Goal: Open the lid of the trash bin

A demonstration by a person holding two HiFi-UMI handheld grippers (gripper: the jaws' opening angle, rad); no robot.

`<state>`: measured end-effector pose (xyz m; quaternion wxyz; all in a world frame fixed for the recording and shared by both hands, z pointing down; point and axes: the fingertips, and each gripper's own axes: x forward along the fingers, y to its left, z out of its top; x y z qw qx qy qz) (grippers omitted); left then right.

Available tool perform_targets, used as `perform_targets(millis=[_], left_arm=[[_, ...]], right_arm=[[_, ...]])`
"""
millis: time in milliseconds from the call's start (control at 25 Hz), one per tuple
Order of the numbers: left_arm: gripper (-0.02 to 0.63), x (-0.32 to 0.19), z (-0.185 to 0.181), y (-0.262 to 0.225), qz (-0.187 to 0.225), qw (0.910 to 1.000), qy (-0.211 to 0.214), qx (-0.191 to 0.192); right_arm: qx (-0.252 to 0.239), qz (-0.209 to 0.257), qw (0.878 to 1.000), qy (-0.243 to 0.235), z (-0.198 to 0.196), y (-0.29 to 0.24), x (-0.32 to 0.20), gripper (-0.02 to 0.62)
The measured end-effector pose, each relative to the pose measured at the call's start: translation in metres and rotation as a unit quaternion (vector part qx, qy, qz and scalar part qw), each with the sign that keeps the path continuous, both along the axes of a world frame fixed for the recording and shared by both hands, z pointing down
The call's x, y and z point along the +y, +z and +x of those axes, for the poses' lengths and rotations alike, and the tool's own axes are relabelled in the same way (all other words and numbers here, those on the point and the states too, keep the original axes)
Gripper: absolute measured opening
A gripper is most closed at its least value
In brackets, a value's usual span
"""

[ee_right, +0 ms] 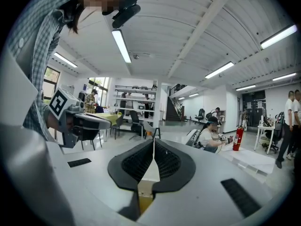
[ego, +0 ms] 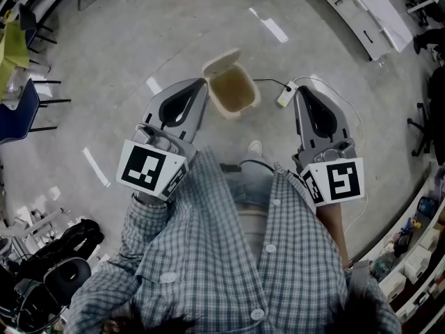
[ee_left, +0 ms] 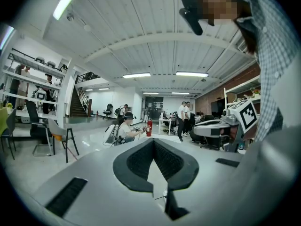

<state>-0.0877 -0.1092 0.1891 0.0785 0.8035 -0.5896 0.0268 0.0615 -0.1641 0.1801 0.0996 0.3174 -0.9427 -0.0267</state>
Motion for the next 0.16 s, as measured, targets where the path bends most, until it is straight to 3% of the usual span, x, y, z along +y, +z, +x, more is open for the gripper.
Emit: perform_targets(millis=[160], left_arm=[[-0.002,-0.0012,-0.0048,0.0004,0.000,1.0000,0.000,0.001]], right_arm=[[0.004,0.001,1.000,0.001,-0.0031,0.0006,-0.0008,0.025]])
